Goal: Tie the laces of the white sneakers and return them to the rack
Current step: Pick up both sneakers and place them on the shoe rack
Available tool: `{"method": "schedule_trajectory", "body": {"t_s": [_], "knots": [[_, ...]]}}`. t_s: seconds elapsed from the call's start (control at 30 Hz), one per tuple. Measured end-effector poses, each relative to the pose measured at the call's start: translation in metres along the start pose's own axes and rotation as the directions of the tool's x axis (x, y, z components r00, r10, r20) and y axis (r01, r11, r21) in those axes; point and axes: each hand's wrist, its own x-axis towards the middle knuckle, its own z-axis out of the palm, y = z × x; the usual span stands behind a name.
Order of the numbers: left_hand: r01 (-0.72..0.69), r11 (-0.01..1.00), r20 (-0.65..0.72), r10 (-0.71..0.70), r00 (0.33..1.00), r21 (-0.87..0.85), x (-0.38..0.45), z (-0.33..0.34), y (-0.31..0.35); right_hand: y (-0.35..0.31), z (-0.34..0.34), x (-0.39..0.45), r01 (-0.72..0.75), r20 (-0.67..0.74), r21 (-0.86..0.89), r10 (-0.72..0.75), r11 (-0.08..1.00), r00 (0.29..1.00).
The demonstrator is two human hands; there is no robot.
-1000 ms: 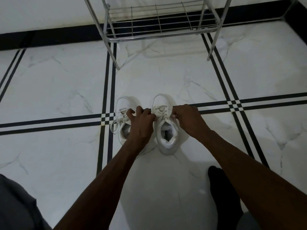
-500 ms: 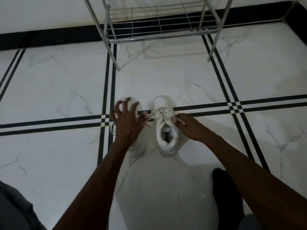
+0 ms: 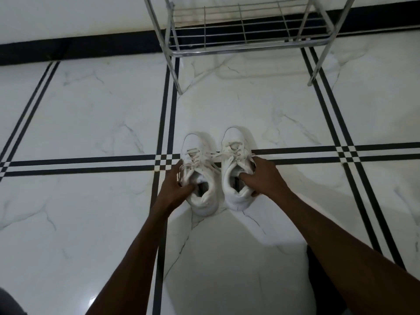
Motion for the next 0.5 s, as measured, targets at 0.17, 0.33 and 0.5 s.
{"method": "schedule_trajectory", "body": {"t_s": [0.17,0.33,0.5], "knots": [[-0.009,1.0,-0.215,0.012,0.977,0.017,0.0,0.026,0.022,-0.005,-0.002,0.011,0.032,-0.037,-0.022,-0.033,0.999,0.999],[-0.032,0.999,-0.24,0.026,0.97,-0.021,-0.007,0.026,0.078,-0.037,-0.057,0.005,0.04,-0.045,0.015,-0.039,0.999,0.998],[-0.018,0.999,-0.215,0.008,0.977,-0.044,-0.038,0.002,0.208,-0.116,-0.171,-0.028,0.026,-0.054,0.015,-0.025,1.0,0.998]]}}
